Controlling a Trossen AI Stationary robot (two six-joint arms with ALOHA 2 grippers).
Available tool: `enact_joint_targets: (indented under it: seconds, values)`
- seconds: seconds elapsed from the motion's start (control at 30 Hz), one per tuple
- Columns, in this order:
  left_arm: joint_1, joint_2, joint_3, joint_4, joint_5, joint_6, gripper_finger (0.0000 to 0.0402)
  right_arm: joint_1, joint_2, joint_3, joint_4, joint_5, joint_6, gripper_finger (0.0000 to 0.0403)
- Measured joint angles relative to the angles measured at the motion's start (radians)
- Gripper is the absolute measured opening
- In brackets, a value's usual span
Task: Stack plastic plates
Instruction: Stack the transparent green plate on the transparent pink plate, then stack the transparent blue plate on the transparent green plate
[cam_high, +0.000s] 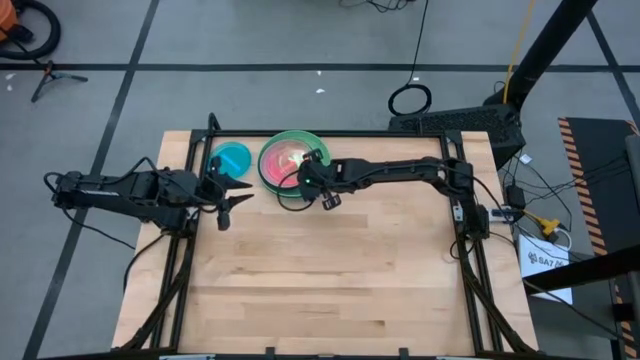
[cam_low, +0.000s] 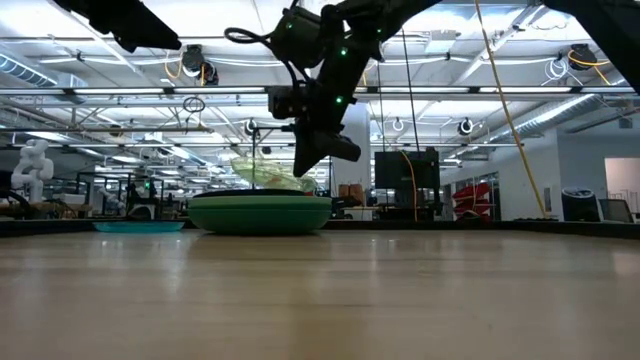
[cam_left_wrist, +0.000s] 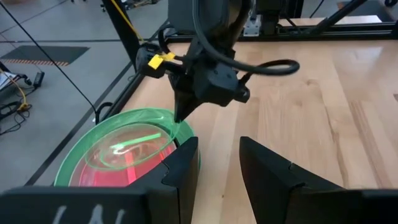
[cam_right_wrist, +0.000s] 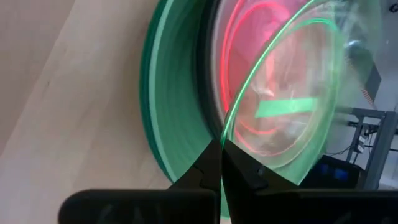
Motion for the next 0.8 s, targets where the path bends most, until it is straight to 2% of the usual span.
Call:
enact_joint_targets:
  seconds: [0.2, 0.4, 0.8]
  values:
    - [0.000, 0.000, 0.000, 0.000, 0.000, 0.000, 0.0124, 0.000, -0.002, 0.000, 0.050, 0.006, -0.005, 0.0010]
    - [0.000, 0.000, 0.000, 0.000, 0.000, 0.000, 0.0124, -0.003, -0.002, 0.000, 0.058, -0.001, 0.003, 0.0037]
    - [0.000, 0.000, 0.000, -0.001, 0.000, -0.013, 0.0124, -0.003, -0.007, 0.000, 0.159, 0.050, 0.046, 0.0092]
